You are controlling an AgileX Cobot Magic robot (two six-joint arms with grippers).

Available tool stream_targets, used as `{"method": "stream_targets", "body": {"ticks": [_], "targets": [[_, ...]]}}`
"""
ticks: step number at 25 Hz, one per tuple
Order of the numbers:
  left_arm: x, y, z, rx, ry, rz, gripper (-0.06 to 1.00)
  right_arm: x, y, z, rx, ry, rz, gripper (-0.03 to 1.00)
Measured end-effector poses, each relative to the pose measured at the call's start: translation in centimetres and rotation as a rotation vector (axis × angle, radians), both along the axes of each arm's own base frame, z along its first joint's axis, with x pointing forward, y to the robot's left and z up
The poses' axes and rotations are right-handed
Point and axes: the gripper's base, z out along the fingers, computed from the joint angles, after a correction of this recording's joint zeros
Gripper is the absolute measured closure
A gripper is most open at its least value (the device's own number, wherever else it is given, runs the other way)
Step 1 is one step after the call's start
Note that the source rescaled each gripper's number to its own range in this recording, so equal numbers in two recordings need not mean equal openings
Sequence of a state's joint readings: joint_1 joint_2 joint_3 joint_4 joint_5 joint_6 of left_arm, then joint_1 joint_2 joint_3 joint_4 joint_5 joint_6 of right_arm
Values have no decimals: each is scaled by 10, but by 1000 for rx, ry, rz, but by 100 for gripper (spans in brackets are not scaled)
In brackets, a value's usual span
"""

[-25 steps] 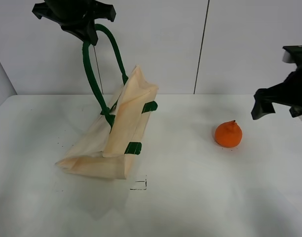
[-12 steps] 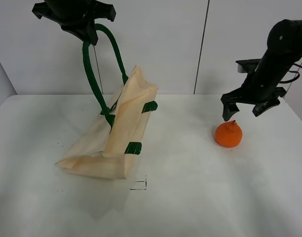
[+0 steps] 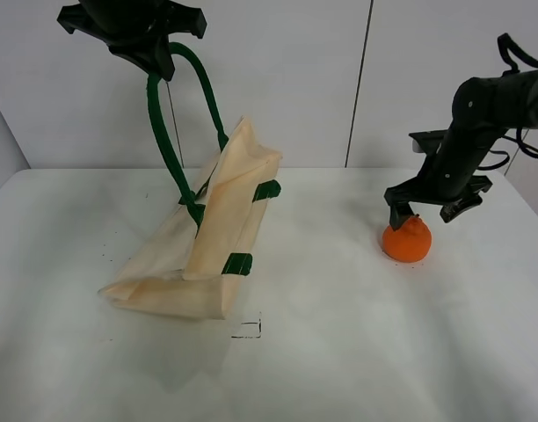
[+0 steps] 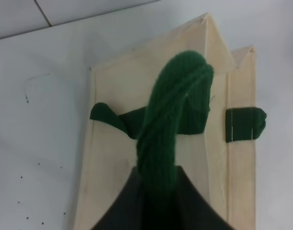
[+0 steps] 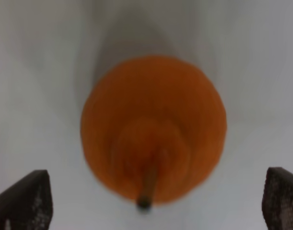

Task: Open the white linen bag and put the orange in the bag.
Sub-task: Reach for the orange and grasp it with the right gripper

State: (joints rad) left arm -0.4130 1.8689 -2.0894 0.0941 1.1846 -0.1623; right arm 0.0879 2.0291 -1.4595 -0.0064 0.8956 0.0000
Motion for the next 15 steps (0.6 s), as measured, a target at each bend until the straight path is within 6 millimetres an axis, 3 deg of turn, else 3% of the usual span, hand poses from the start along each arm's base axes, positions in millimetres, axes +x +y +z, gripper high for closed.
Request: {"method": "stream_targets", "body": {"ticks": [6,11,13,15], "targets": [[0,0,0,0,0,0,94,7,0,-39,-7,49,-3,-3],[0,0,0,0,0,0,94,11,1,-44,1,18,-8,-3],[0,0,0,0,0,0,94,12,1,-44,1,17,-8,2],[0,0,0,0,0,0,94,12,1,-44,1,17,-8,22]]}}
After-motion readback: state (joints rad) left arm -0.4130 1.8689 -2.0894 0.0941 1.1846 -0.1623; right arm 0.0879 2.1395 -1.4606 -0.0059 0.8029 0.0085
